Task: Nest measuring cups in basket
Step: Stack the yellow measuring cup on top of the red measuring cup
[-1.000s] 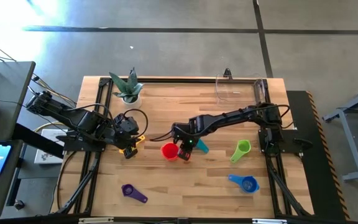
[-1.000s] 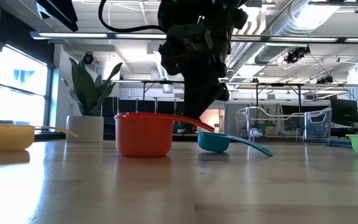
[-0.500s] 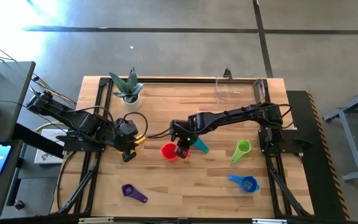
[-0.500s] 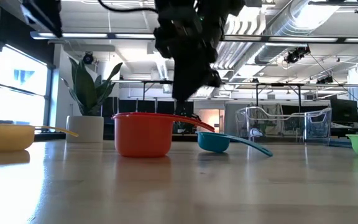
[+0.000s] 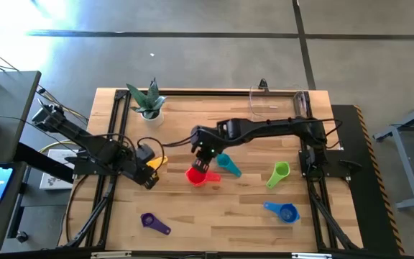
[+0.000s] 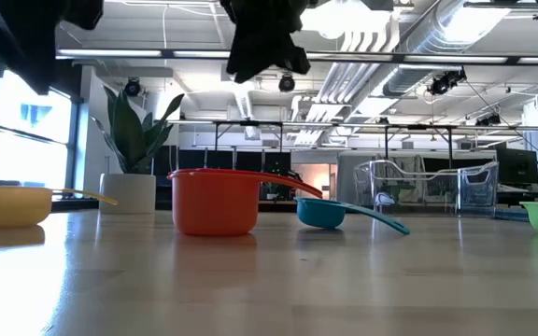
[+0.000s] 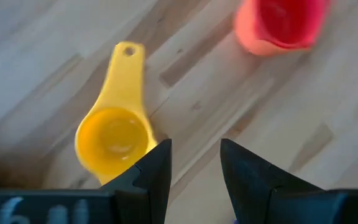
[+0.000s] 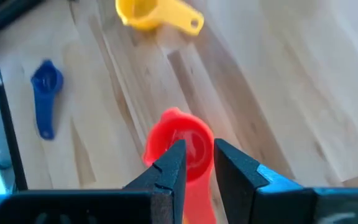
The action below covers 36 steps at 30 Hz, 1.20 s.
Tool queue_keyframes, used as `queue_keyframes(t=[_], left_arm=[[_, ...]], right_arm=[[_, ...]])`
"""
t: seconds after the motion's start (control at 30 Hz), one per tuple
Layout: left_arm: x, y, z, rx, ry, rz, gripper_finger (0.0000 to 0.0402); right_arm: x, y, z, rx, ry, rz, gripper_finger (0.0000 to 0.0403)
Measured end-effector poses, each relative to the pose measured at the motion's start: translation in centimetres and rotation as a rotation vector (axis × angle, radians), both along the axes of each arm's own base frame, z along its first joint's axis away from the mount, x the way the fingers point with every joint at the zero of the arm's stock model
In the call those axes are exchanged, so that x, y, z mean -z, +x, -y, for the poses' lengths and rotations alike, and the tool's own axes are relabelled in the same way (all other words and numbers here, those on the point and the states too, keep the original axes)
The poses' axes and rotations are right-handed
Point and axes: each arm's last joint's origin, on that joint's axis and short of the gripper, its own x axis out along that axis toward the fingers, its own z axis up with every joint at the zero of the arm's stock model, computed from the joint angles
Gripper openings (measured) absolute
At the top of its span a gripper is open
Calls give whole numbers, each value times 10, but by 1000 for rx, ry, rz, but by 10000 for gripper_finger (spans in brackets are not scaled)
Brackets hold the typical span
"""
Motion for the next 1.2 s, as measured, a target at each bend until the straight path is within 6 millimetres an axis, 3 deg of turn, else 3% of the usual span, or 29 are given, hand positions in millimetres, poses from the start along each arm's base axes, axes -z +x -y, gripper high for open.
queue_keyframes(t=[0.33, 0.93, 1.2], left_arm=[[38, -13, -3, -72, -63, -154, 129], [74, -12, -8, -95, -60, -144, 129], [83, 3, -10, -59, -45, -134, 129]], right_arm=[[-33, 1, 2, 69, -44, 93, 74], [-34, 0, 4, 134, -59, 90, 74], [-34, 0, 4, 139, -59, 89, 74]])
